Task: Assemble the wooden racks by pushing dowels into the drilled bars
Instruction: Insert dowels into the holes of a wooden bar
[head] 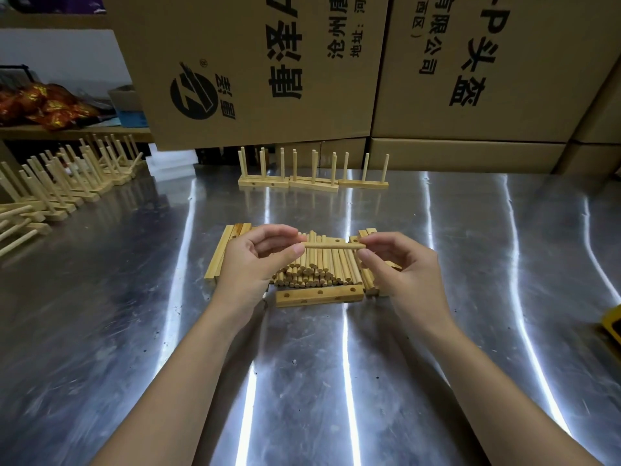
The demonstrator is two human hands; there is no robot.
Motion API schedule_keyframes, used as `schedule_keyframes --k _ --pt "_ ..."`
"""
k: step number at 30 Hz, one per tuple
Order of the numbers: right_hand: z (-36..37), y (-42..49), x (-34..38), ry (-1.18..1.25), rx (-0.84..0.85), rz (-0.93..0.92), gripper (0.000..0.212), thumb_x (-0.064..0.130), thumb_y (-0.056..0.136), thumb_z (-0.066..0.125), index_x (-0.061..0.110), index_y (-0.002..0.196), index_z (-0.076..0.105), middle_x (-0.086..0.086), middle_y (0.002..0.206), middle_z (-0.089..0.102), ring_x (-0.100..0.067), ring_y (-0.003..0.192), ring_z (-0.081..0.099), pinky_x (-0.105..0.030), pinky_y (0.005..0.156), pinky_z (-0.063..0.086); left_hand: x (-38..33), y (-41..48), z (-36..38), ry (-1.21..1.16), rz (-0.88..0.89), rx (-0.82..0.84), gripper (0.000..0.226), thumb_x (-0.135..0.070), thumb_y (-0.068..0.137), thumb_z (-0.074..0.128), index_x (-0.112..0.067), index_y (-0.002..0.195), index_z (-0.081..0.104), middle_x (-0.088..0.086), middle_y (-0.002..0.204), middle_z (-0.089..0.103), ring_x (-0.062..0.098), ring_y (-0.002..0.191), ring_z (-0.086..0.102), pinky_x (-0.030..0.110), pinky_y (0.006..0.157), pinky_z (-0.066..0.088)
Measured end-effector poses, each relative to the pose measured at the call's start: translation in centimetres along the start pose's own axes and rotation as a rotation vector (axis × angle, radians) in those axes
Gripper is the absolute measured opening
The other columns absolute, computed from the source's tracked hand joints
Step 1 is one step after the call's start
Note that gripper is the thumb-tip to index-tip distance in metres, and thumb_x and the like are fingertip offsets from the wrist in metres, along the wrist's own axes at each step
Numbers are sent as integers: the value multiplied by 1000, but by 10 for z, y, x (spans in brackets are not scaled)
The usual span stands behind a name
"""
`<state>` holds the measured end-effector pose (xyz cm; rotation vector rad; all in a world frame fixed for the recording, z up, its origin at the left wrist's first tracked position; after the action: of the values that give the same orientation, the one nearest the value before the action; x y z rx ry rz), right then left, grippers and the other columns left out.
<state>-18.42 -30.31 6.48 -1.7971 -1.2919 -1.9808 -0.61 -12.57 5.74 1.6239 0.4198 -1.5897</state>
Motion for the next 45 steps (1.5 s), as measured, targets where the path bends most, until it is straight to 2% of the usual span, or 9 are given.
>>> schedule_keyframes --k 4,10,14,21,24,26,31,39,45 --pt "0 1 0 51 9 11 13 15 95 79 25 103 79 -3 96 80 -22 88 76 -32 75 61 -6 1 -3 175 12 13 19 -10 87 86 -18 103 80 2 101 81 16 99 76 21 84 58" --pt "-6 3 -5 86 -14 32 11 14 96 76 23 102 77 -5 93 78 -17 80 74 -22 67 56 -6 -1 -20 842 -65 272 17 -39 82 91 -32 90 79 -9 63 63 1 51 47 13 53 37" --pt "-6 3 -8 53 -6 29 10 19 95 77 26 102 77 -2 93 78 -15 81 72 -22 67 55 16 -8 -19 1162 -193 400 29 -53 73 94 -38 91 77 -13 57 59 3 54 53 22 53 37" --pt "-7 3 -8 52 -17 37 8 21 95 78 25 102 77 -4 93 78 -13 78 72 -31 57 54 25 -8 -12 1209 -190 420 16 -40 82 90 -35 93 78 -12 62 64 5 62 60 26 57 44" --pt "-8 2 -5 65 -27 34 7 23 93 77 24 100 77 -5 93 78 -15 76 72 -27 55 54 10 -5 -9 957 -141 359 13 -33 86 87 -31 95 78 -15 68 66 0 62 59 20 59 46" --pt "-9 3 -2 100 -40 35 7 21 94 76 22 100 76 -6 92 78 -15 74 71 -26 53 53 -12 0 -11 635 -59 236 11 -31 92 82 -27 102 79 -14 86 73 -1 81 67 13 70 51" --pt "-9 1 13 149 -54 -28 8 16 98 73 13 105 73 -7 90 75 -21 73 69 -29 52 54 -4 -2 -1 -66 -230 141 33 -24 102 64 -10 132 69 11 120 78 26 114 76 30 86 63" --pt "3 -8 35 83 -38 -116 9 12 99 73 14 108 71 -7 90 74 -25 75 73 -26 60 55 16 -8 17 -238 -351 241 39 -22 102 63 -5 138 65 20 128 74 33 121 72 41 84 66" --pt "6 -11 40 -37 -25 -168 12 15 99 74 23 107 72 0 92 75 -24 76 74 -38 60 58 22 -8 22 -220 -360 266 38 -22 102 64 -6 137 67 21 128 74 32 122 72 41 84 65"
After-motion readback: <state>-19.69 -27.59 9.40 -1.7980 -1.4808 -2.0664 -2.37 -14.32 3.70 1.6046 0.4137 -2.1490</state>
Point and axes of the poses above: each hand's wrist, its own y-axis towards the middle knuckle, its own z-axis out of the palm, x = y × z, the point moved 10 cm from there along y, towards the middle knuckle
